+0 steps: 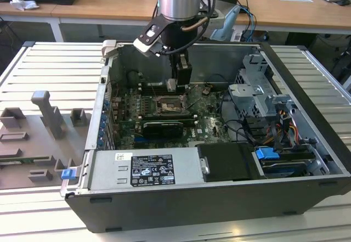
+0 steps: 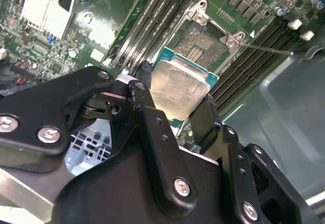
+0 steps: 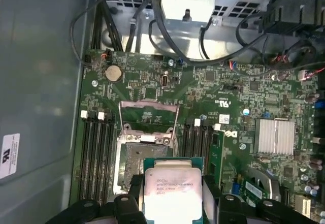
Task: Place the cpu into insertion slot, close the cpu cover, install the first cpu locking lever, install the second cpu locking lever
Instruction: 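Place the cpu into insertion slot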
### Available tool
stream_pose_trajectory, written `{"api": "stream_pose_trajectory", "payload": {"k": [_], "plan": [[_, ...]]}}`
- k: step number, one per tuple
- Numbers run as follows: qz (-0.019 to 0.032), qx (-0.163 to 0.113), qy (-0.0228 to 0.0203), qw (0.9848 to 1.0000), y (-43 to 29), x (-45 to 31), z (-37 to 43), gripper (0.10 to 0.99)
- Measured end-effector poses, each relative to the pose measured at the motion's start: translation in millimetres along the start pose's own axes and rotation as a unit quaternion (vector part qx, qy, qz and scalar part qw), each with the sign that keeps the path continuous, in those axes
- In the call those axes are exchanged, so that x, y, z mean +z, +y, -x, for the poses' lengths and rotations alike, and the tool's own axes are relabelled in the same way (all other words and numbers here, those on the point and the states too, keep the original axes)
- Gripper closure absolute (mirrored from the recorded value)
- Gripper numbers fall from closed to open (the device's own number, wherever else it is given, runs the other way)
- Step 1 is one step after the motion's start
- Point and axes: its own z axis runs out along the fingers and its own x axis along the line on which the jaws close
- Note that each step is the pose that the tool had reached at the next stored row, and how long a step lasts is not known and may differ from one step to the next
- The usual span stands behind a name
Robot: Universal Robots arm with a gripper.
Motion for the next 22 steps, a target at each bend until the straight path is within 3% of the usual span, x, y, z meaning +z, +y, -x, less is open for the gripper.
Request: {"api": "stream_pose_trajectory", "payload": {"k": [4,11,14,16,22], "plan": [[-0.0008,0.023,-0.0023,0.9997,-1.2,9.8,-1.5,0.545],[-0.0010,0.025,-0.0025,0.9997,-2.5,26.0,-2.0,0.545],[-0.0010,0.025,-0.0026,0.9997,-2.6,27.4,-2.0,0.545],[-0.0013,0.025,-0.0071,0.9997,-2.6,28.0,-2.0,0.545],[-0.0013,0.025,-0.0076,0.9997,-3.0,33.4,-2.0,0.545]]}}
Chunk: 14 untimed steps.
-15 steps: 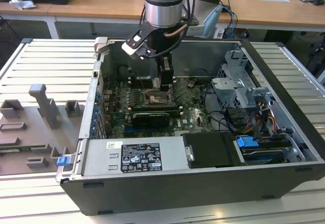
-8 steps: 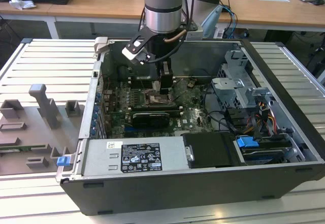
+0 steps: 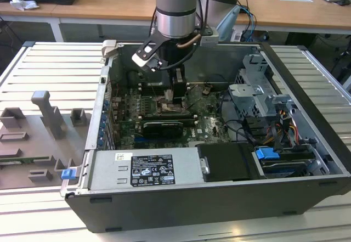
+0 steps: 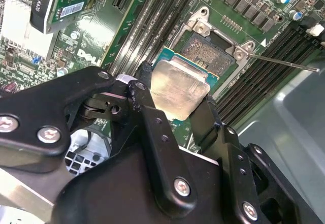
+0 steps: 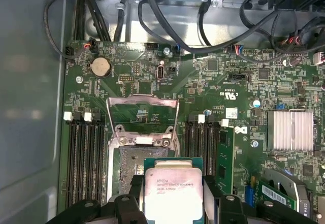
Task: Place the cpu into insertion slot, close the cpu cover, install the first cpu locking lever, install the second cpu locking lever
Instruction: 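Place the cpu into insertion slot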
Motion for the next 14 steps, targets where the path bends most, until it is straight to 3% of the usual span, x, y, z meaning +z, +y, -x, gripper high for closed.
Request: {"api": "stream_pose_trajectory", "payload": {"k": [10,14], "plan": [[0.0000,0.000,0.0000,1.0000,-0.9,4.4,-0.2,0.545],[-0.0003,0.007,-0.0004,1.0000,-2.0,14.1,-2.5,0.545]]}}
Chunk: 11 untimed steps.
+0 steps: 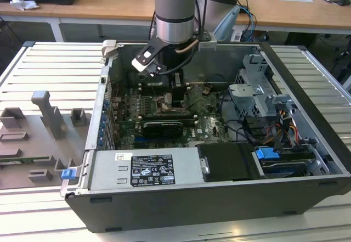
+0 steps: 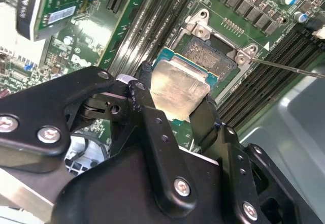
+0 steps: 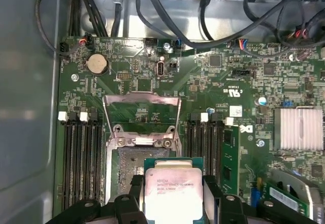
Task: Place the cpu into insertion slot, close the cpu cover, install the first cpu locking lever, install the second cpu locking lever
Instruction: 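Place the cpu into insertion slot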
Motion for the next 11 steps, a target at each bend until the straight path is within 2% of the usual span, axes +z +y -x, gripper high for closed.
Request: {"api": "stream_pose_trajectory", "payload": {"k": [9,11], "plan": [[0.0001,0.000,0.0001,1.0000,-2.3,10.5,-10.8,0.545],[0.0000,0.001,0.0000,1.0000,-4.0,18.4,-14.5,0.545]]}}
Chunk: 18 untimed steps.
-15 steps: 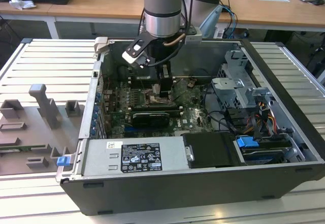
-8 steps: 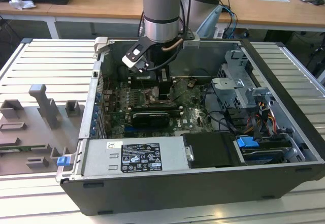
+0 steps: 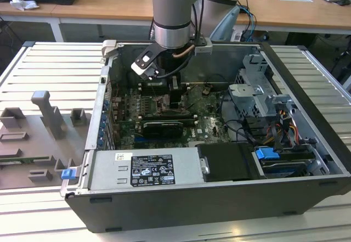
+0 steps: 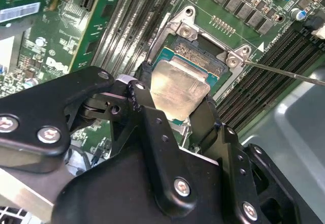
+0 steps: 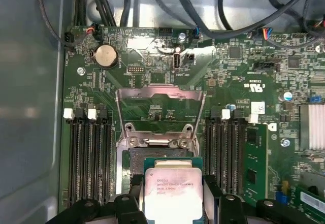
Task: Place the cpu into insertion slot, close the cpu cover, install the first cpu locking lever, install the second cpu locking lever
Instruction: 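Place the cpu into insertion slot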
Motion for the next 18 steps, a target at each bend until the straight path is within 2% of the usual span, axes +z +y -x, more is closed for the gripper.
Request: {"api": "stream_pose_trajectory", "payload": {"k": [7,18], "plan": [[-0.0001,0.002,-0.0002,1.0000,-1.9,11.5,-4.9,0.545],[-0.0003,0.009,-0.0006,1.0000,-2.1,14.3,-8.1,0.545]]}}
